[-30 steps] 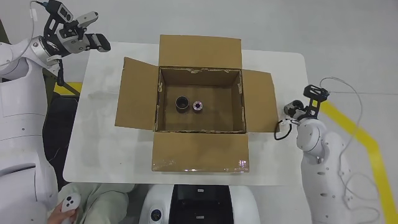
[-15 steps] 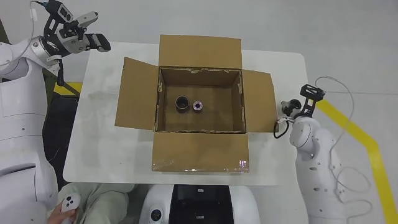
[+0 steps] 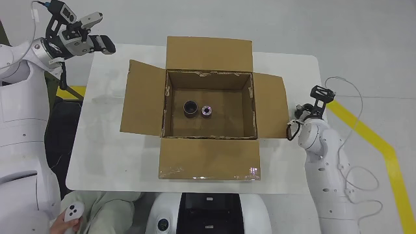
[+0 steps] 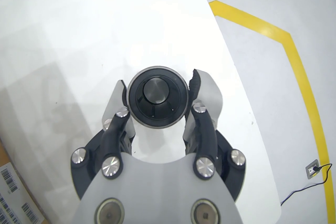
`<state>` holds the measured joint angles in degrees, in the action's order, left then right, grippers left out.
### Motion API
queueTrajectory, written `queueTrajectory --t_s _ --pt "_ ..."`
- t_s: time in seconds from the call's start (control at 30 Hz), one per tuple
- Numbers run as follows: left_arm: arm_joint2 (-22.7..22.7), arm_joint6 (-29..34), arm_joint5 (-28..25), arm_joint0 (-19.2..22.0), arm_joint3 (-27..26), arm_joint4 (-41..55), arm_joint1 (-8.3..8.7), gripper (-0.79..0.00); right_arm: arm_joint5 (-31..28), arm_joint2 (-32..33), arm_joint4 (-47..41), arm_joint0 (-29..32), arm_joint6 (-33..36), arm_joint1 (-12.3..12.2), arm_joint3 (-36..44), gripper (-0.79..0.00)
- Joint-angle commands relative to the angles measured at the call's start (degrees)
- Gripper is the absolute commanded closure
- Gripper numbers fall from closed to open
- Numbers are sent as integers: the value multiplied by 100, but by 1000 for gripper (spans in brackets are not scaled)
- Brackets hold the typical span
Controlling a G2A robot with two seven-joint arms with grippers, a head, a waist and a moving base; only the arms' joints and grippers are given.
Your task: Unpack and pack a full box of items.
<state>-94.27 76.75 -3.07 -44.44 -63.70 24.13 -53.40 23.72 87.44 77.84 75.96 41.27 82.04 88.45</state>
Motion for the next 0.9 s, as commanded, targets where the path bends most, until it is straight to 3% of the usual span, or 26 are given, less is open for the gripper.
queueTrajectory --t_s 0.0,0.13,0.87 --pt "0 0 0 0 0 0 0 -785 7 -3 -2 1 -13 0 -2 -197" --pt "0 0 0 0 0 0 0 -785 -11 -13 28 38 -32 -3 118 0" --pt "0 0 0 0 0 0 0 -785 43 -85 688 998 -26 -25 2707 0"
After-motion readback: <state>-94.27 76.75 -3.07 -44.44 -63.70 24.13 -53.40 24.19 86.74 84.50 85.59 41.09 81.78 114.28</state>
